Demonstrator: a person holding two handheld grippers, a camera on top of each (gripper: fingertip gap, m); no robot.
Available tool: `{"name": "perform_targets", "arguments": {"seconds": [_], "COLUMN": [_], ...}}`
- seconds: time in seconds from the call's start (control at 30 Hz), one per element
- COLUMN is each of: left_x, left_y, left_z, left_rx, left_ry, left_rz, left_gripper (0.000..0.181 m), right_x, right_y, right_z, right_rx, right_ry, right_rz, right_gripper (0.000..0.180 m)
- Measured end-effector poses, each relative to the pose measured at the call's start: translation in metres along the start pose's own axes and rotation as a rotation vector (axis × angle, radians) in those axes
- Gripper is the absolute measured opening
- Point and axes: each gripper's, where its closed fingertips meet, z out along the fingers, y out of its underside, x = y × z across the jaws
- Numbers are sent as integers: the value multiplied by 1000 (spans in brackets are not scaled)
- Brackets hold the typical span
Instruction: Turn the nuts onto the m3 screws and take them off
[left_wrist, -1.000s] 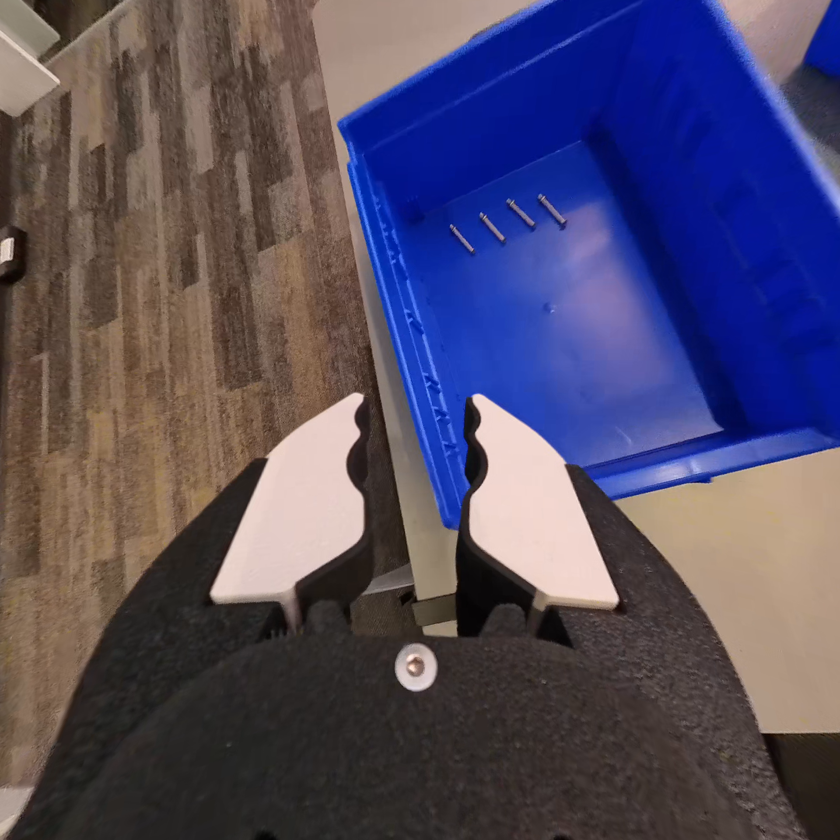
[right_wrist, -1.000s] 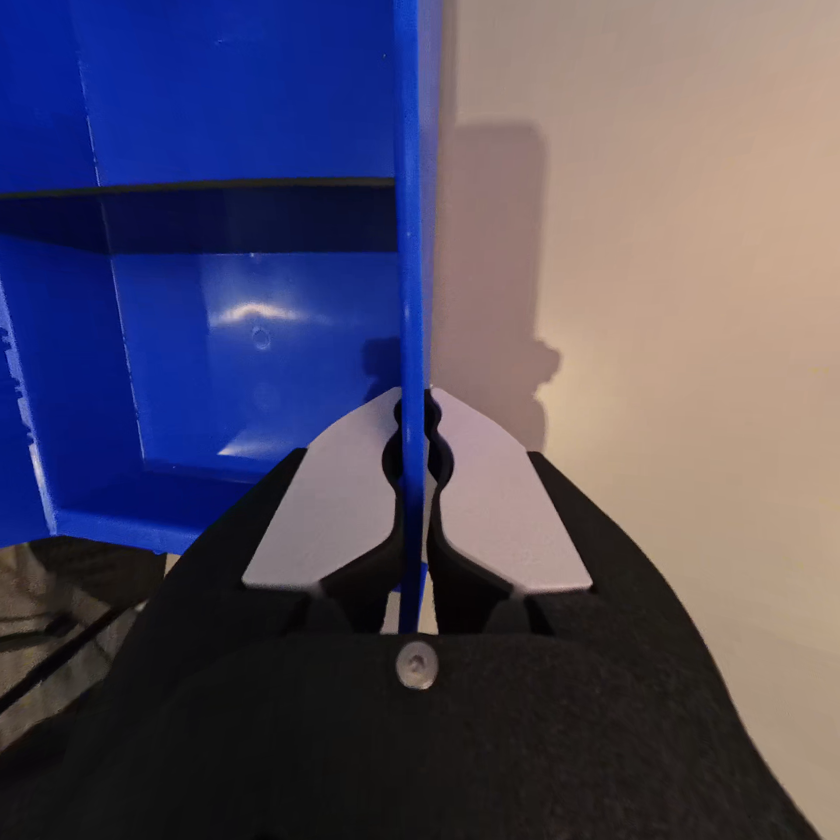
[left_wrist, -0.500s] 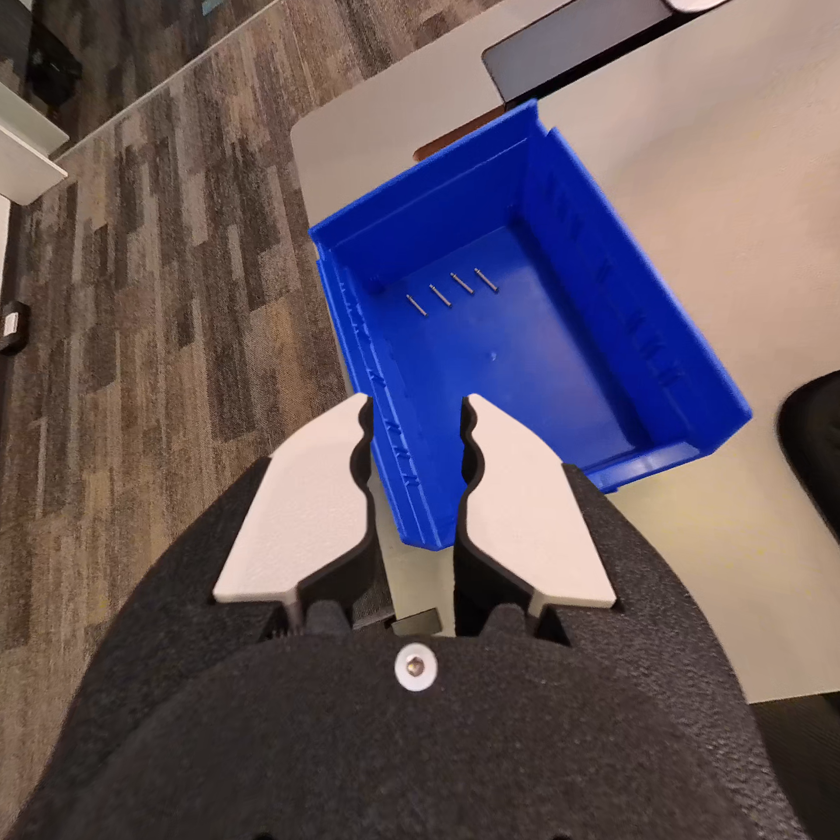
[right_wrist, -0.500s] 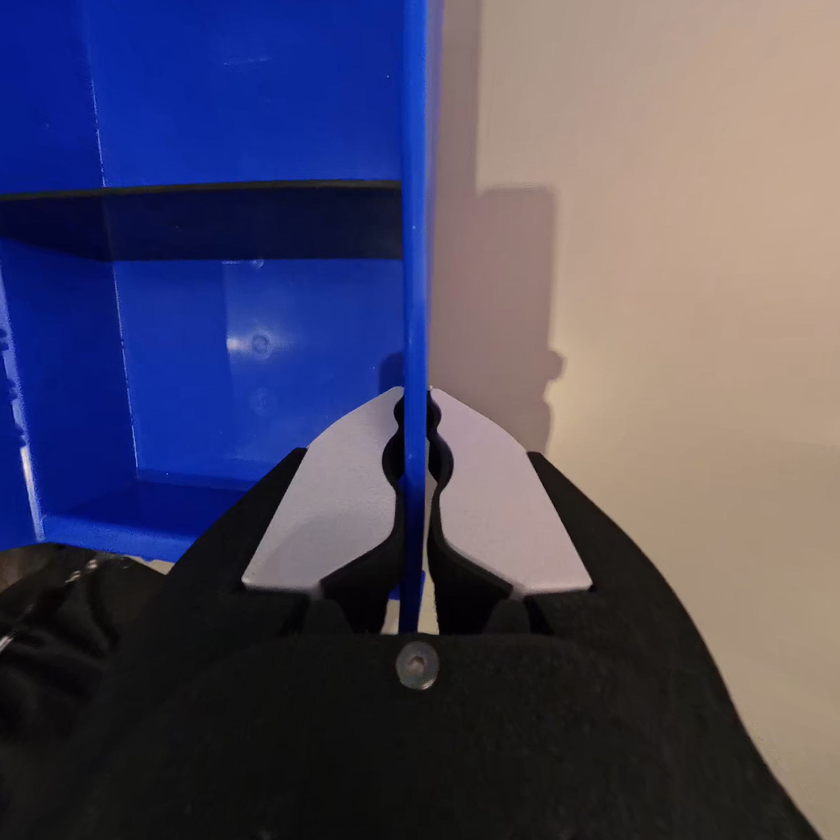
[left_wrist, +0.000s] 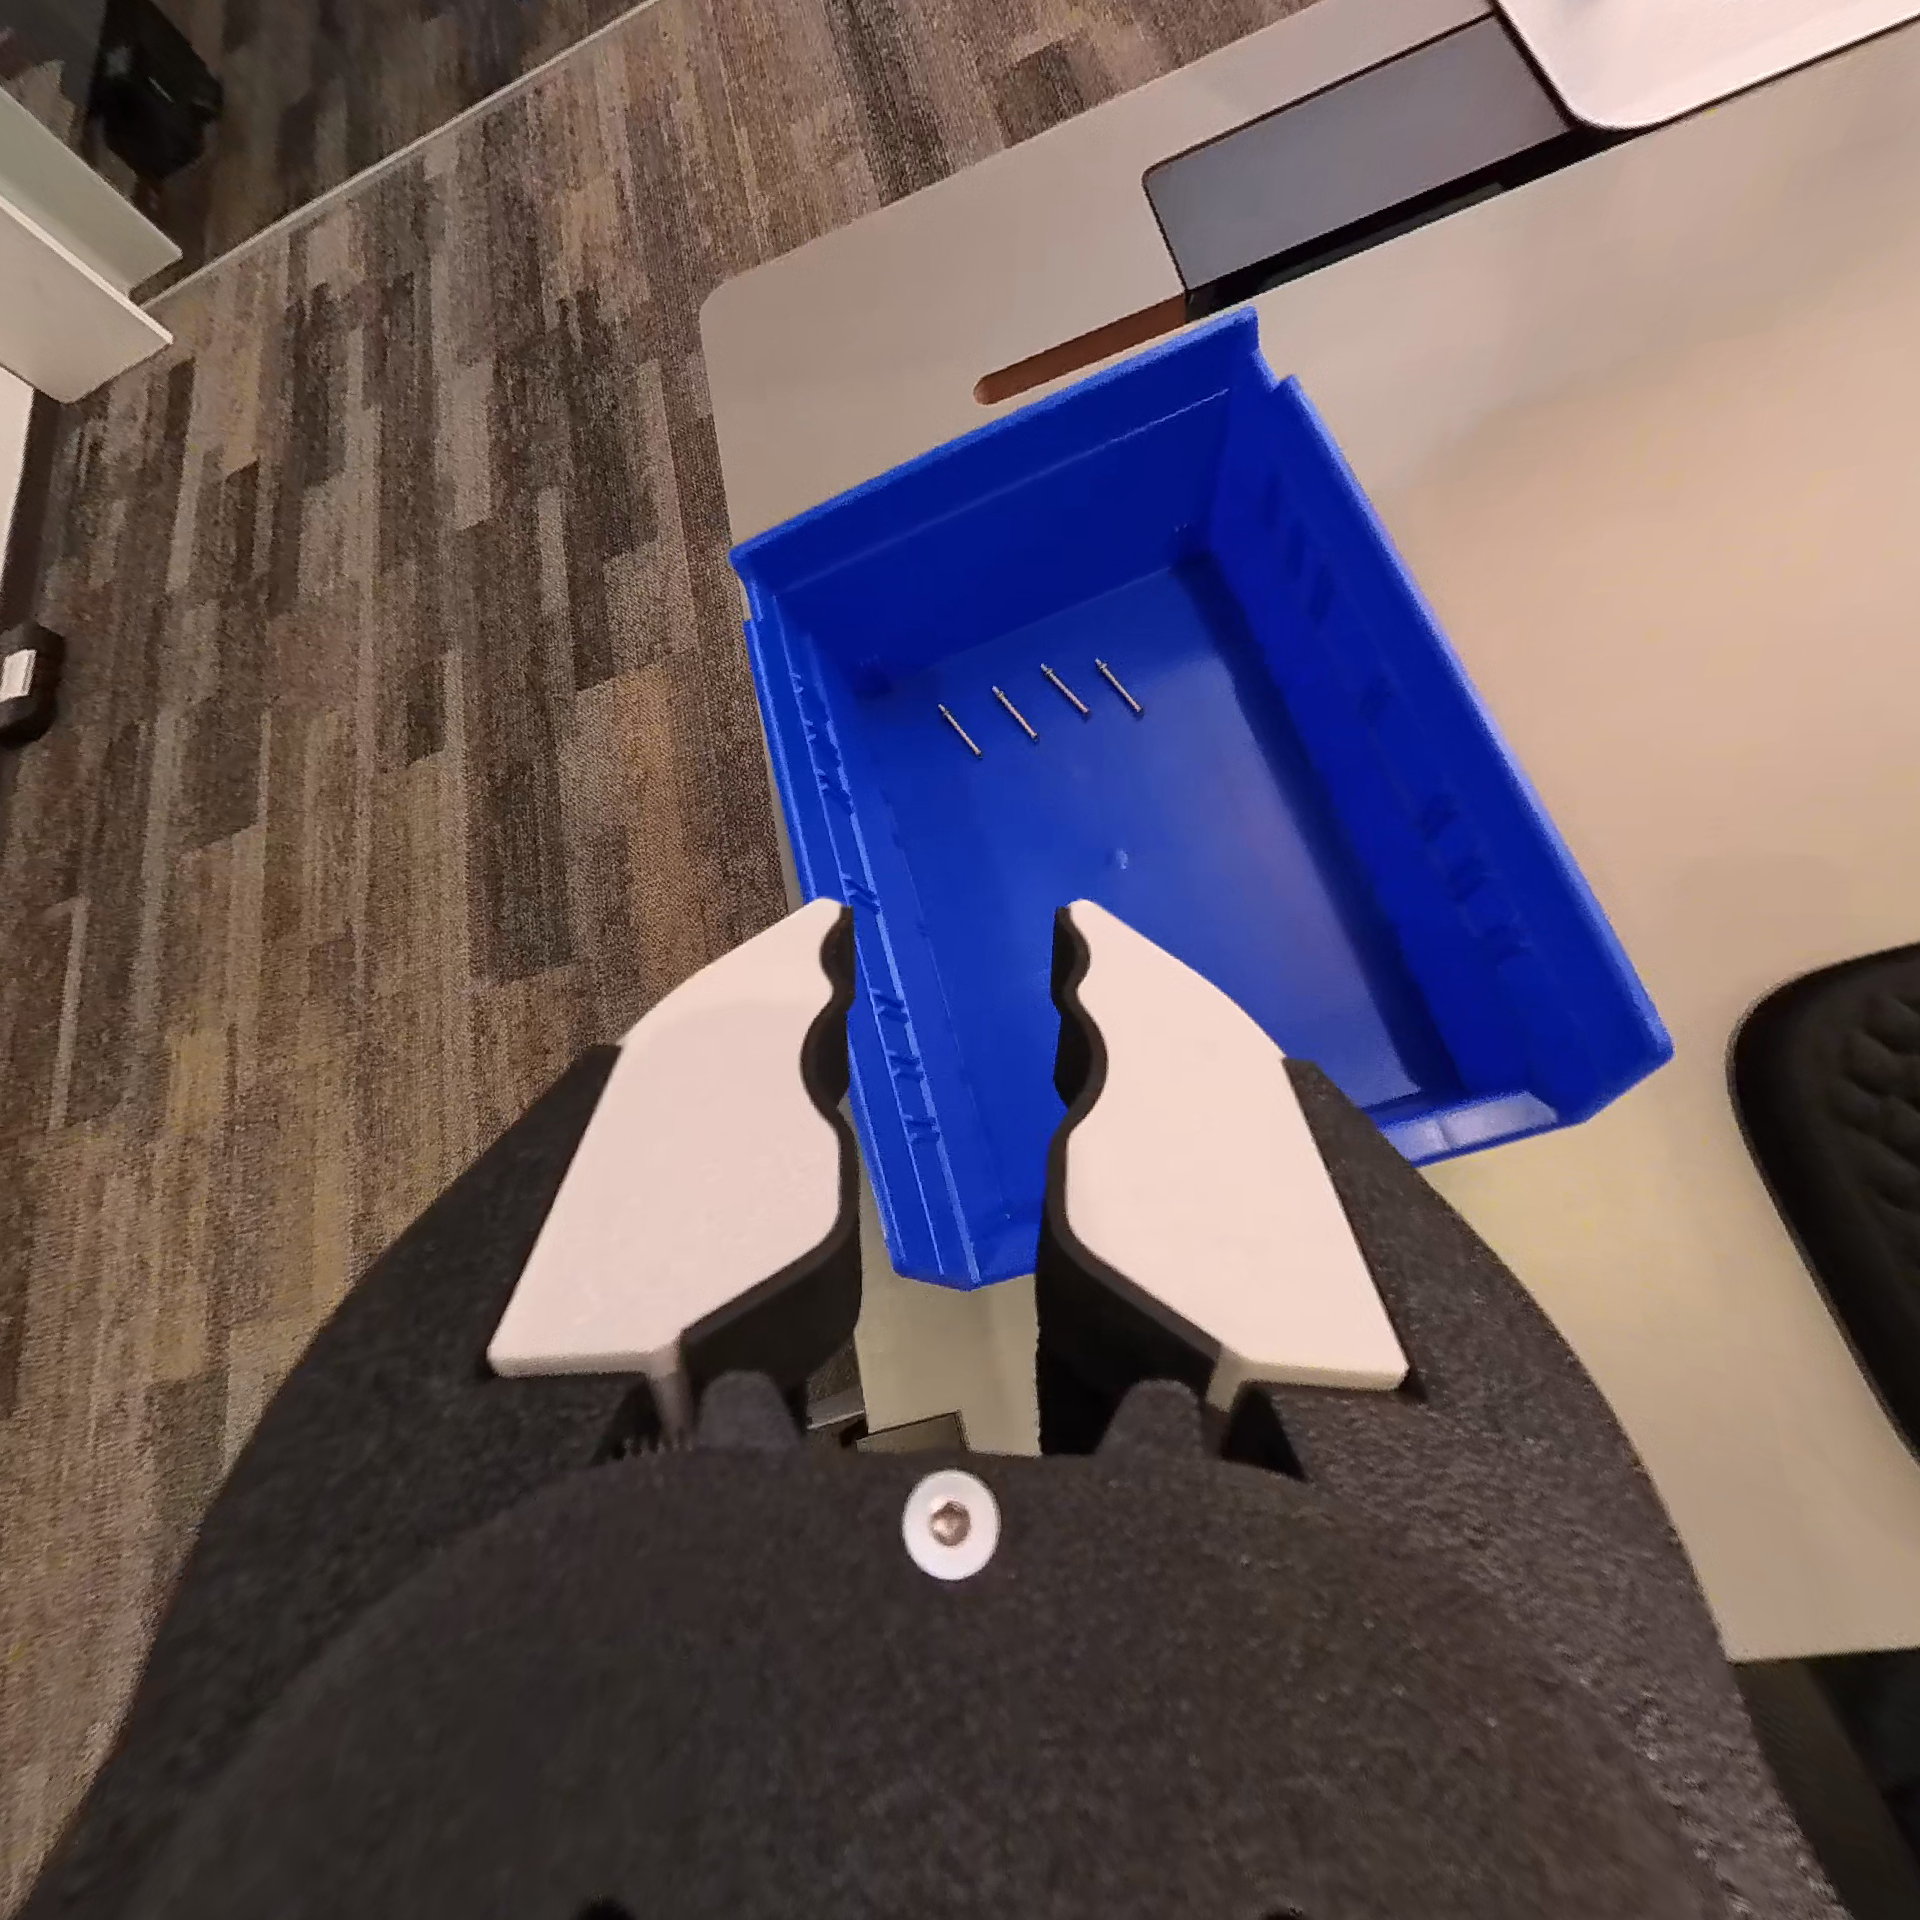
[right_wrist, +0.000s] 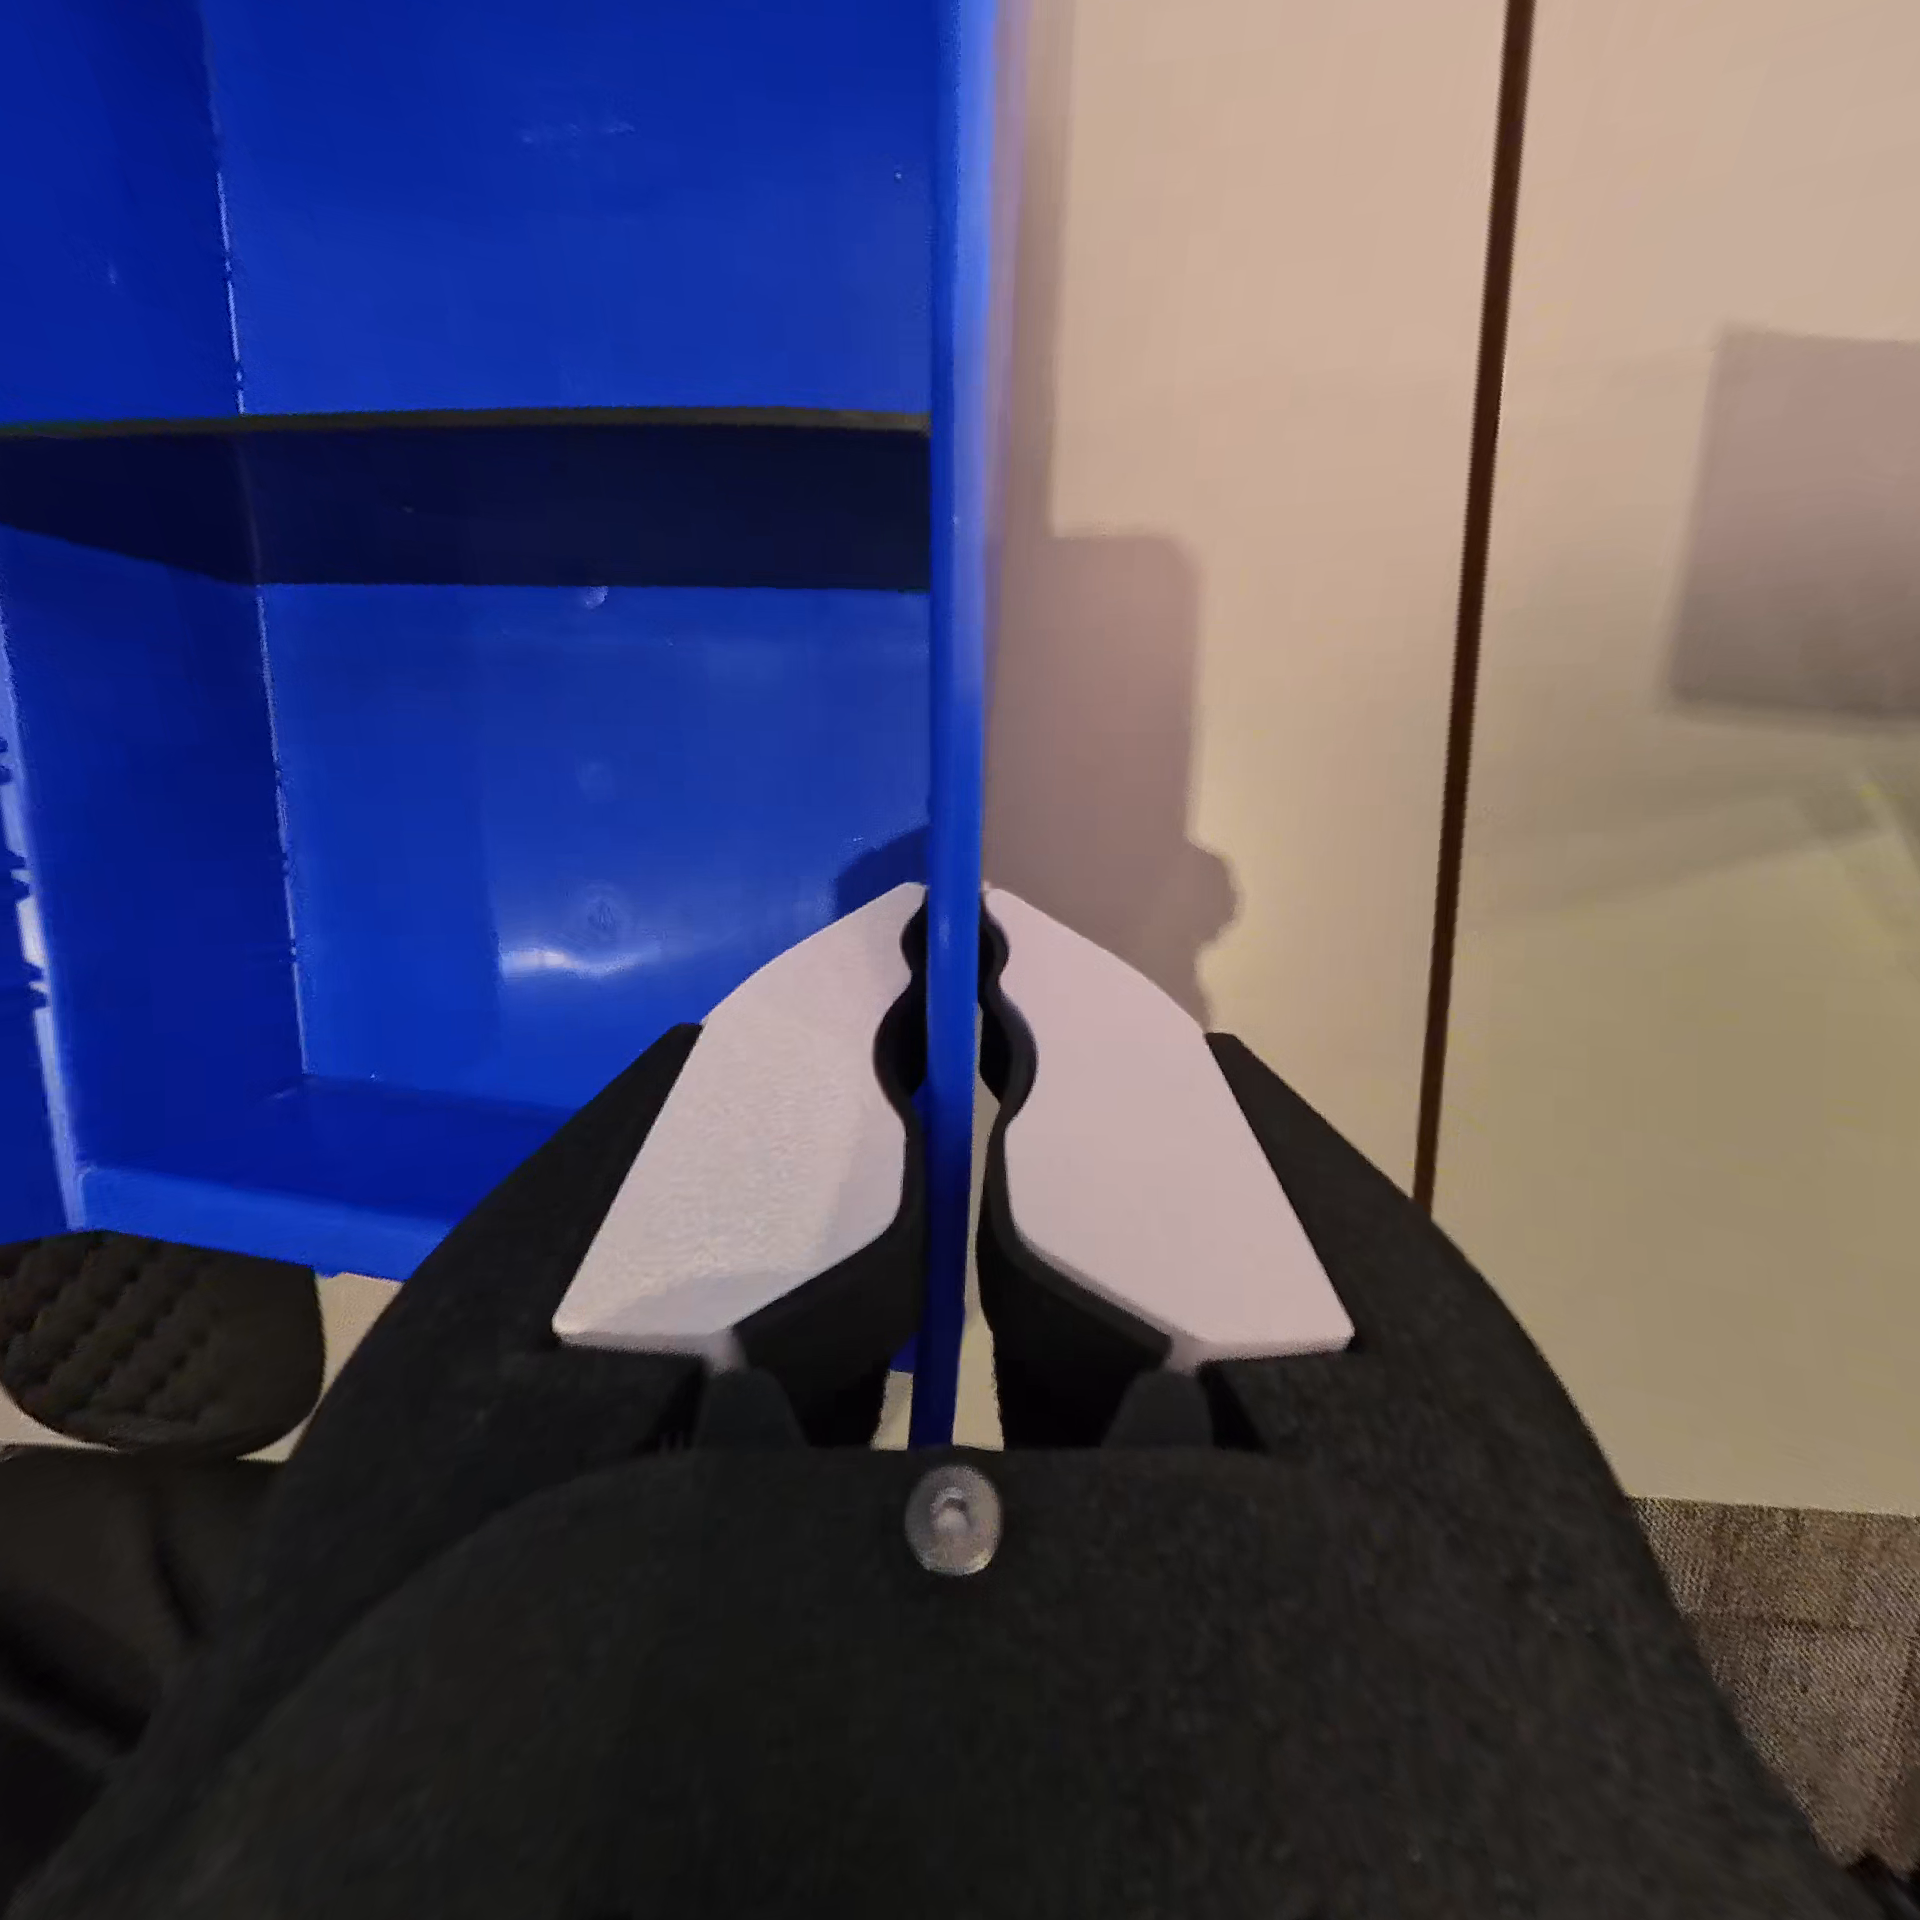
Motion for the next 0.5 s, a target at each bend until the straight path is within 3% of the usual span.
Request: {"name": "perform_targets", "arguments": {"seconds": [0.5], "left_x": [-2], "left_y": [-9], "left_z": [-12], "left_rx": [3], "left_ry": [-33], "left_rz": [-7], "left_gripper": [37], "right_x": [28], "right_y": [23], "right_z": [29], "right_rx": [-6], "right_ry": [-89], "right_rz": [-24], "right_gripper": [5]}}
